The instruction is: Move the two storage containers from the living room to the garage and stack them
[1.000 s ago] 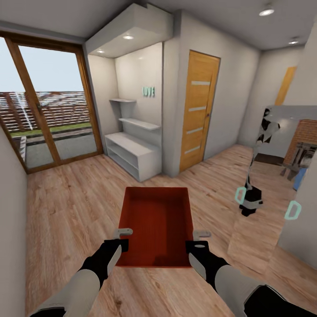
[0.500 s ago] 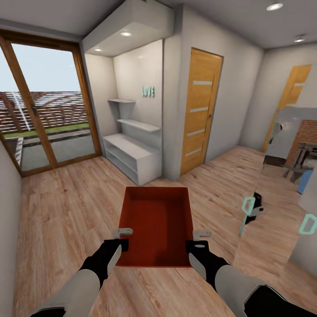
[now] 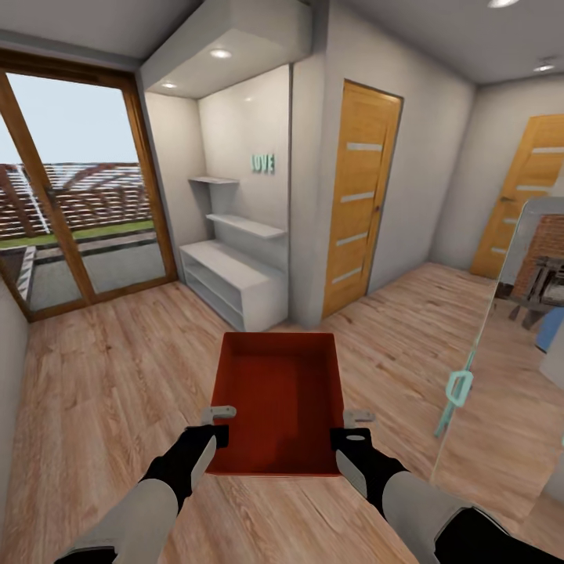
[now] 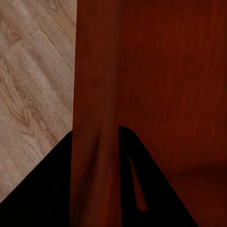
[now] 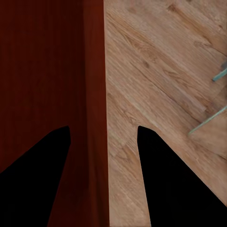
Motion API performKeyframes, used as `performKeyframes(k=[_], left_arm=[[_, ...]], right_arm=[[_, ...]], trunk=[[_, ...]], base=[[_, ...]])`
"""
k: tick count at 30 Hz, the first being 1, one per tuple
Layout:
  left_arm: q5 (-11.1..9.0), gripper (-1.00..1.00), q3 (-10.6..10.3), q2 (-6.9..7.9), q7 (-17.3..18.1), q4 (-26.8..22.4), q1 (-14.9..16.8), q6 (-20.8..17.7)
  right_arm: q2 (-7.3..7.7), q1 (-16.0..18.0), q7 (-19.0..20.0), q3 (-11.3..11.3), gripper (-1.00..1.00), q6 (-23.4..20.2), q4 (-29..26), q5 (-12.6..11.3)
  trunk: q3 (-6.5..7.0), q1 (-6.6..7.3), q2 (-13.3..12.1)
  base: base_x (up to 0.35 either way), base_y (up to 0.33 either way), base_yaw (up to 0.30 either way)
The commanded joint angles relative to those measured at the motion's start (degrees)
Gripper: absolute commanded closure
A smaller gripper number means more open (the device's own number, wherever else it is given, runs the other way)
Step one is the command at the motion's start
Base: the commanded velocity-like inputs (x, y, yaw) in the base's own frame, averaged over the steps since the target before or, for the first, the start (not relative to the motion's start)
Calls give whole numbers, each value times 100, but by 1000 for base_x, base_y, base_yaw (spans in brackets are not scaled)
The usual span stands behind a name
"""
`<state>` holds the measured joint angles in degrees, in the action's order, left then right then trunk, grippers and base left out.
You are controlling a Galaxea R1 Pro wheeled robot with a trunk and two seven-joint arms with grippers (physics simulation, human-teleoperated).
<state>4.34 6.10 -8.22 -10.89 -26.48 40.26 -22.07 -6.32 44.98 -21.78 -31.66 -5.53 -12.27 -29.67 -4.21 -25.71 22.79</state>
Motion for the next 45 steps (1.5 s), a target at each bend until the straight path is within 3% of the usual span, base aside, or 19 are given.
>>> performKeyframes(k=[1, 45], left_arm=[[14, 100, -4, 75, -18, 55, 0, -34], [14, 100, -4, 75, -18, 55, 0, -34]], right_arm=[[7, 11, -6, 134, 100, -36, -170, 66], [3, 11, -10, 134, 100, -27, -170, 66]], trunk=[[-13, -7, 13], [-13, -7, 13]], base=[[323, 0, 0], [323, 0, -11]])
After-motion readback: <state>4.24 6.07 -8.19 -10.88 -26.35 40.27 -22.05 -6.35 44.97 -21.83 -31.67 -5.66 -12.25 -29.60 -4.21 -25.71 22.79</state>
